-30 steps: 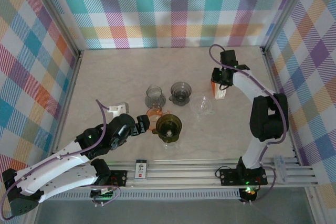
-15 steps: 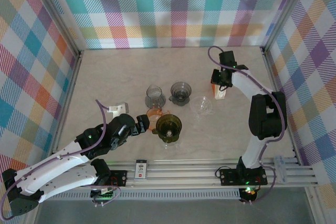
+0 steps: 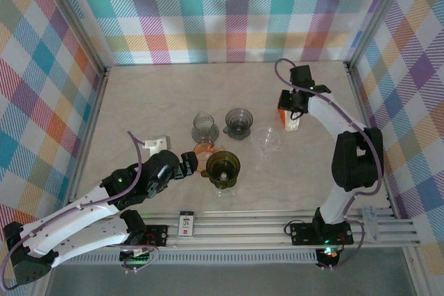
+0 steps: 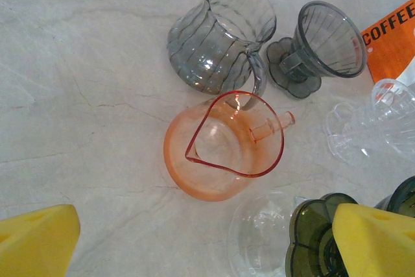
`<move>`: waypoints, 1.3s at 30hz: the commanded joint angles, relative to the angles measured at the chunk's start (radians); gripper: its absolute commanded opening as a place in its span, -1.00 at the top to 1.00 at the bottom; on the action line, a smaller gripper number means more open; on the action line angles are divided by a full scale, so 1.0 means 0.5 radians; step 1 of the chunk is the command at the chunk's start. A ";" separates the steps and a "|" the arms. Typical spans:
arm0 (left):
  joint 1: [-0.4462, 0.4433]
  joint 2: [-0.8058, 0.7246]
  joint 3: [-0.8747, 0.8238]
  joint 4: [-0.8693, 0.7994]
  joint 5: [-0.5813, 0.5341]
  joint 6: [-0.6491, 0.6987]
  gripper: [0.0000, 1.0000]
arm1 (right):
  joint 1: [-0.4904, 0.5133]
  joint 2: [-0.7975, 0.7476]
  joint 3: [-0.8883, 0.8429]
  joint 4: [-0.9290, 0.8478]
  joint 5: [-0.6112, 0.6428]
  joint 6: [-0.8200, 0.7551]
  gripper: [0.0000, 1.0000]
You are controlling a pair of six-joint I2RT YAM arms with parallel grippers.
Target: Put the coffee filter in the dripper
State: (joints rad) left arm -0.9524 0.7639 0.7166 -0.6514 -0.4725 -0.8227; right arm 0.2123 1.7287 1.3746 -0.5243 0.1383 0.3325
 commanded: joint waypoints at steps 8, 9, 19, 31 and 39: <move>-0.010 0.013 0.114 -0.016 0.057 0.043 -1.00 | 0.096 -0.626 -0.163 -0.272 -0.100 -0.003 1.00; -0.010 0.012 0.124 -0.027 0.060 0.044 -1.00 | 0.124 -0.703 -0.179 -0.304 -0.138 0.004 1.00; -0.011 0.076 0.196 -0.317 0.080 0.002 -1.00 | 0.578 -1.218 0.006 -0.907 -0.609 -0.088 1.00; -0.010 0.073 0.218 -0.442 0.094 -0.095 -1.00 | 1.254 -0.922 0.498 -1.430 -0.747 0.011 1.00; -0.010 -0.013 0.206 -0.465 0.127 -0.108 -1.00 | 1.397 -0.539 0.726 -1.649 -0.557 0.002 1.00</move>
State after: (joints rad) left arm -0.9524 0.7773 0.7998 -0.8635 -0.4213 -0.8654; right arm 0.8936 1.4307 1.6863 -1.2652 -0.1802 0.3252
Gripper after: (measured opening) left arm 0.999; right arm 0.065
